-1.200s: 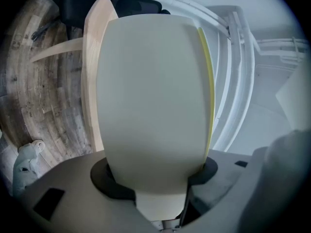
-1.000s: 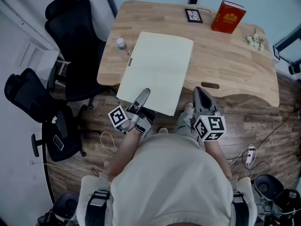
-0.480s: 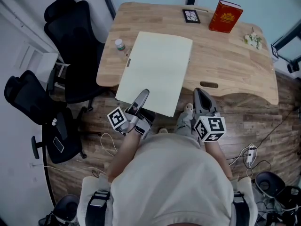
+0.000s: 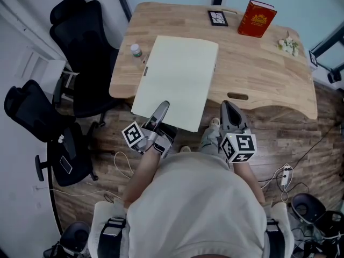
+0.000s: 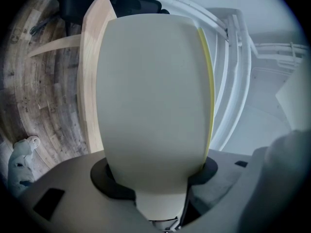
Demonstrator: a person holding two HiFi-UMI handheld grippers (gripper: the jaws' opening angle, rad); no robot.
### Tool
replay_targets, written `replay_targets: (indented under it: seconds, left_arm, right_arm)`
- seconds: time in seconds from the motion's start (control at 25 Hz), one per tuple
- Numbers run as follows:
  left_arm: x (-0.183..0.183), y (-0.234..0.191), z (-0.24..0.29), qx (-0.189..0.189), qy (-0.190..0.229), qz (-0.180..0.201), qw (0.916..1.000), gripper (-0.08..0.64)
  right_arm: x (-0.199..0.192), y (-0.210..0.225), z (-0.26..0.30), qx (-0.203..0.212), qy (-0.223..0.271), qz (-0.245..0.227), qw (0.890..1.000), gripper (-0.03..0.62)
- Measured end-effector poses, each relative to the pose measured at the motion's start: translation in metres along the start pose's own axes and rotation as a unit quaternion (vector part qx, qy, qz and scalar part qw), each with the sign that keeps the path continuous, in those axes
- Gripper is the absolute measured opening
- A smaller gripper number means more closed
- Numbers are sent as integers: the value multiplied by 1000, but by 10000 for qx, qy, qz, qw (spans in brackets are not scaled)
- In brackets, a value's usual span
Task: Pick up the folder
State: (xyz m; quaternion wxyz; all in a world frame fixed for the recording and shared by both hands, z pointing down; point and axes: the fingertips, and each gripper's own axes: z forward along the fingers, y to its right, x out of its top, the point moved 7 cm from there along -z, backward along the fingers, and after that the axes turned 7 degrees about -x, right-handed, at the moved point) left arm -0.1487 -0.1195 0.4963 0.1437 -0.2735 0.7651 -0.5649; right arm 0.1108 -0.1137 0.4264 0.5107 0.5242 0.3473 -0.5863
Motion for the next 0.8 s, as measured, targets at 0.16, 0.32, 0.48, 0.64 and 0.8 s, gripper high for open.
replay_targets:
  seconds: [0.16,0.32,0.48,0.64,0.8]
  left_arm:
    - [0,1,2,-4,-11,8,10000,281]
    - [-1,0,3,-1,-14,13,10000,281]
    - [-2,-1,4,5,-32,17,10000,281]
    - [-1,-1,4,23,-25,6,10000,281]
    - [-1,0,3,15,-17,-5,10000,281]
  right_arm:
    - [2,0,0,-18,21,18,10000,18]
    - [1,1,0,9,9,7,10000,18]
    - [2,0,0,25,30,16,10000,18]
    - [2,0,1,30,40,21,10000,18]
    - [2,-1,0,16,53,33,10000,18]
